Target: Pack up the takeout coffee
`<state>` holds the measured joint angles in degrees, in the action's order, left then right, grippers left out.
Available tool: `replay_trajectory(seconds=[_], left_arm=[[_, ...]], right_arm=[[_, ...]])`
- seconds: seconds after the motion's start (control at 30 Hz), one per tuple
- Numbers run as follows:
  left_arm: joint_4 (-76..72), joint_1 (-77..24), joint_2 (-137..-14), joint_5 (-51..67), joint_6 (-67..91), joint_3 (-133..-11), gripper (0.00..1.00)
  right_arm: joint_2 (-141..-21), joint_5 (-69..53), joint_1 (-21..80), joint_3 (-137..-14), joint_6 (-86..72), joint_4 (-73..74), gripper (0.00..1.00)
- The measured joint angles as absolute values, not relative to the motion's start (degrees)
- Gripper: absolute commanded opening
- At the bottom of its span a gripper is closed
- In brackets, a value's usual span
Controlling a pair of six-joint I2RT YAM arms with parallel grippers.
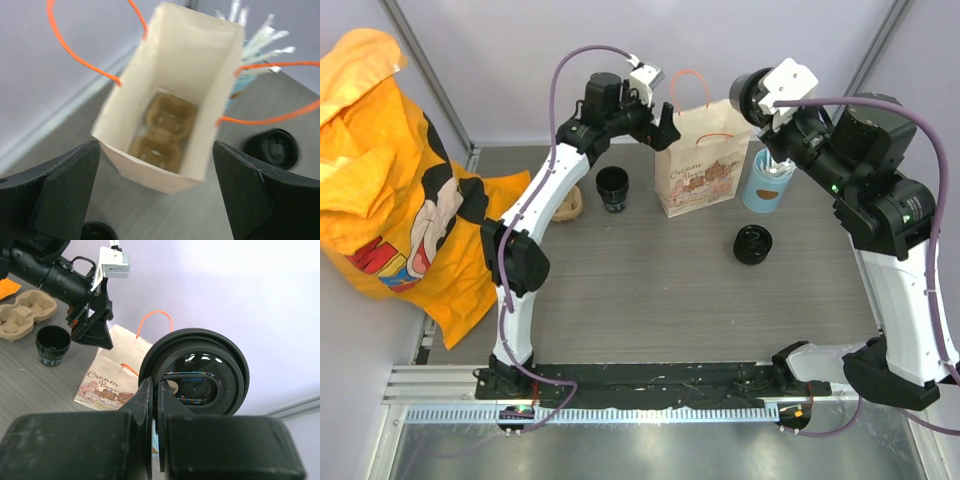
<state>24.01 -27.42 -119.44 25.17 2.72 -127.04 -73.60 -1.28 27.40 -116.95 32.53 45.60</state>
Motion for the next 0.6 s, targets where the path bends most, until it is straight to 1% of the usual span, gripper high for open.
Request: replay_trajectory(seconds=[0.23,0.4,0.6], left_arm=[[19.22,-27.49,-124.84,17.91,-4.89,-131.37,1.00],[16.75,-27.49,-126.85,16.38,-9.45,-132.42,0.99],[15.90,-27.22,-129.01,18.15,-11.11,-134.58,0.83]], right_arm=[[-70.98,-1.34,24.58,-112.51,32.27,45.54,0.01],[-71.00,-1.65,22.46,-110.65,31.38,45.74,0.01],[-71.66,-2.85,19.66,-110.65,30.00,45.67,0.01]])
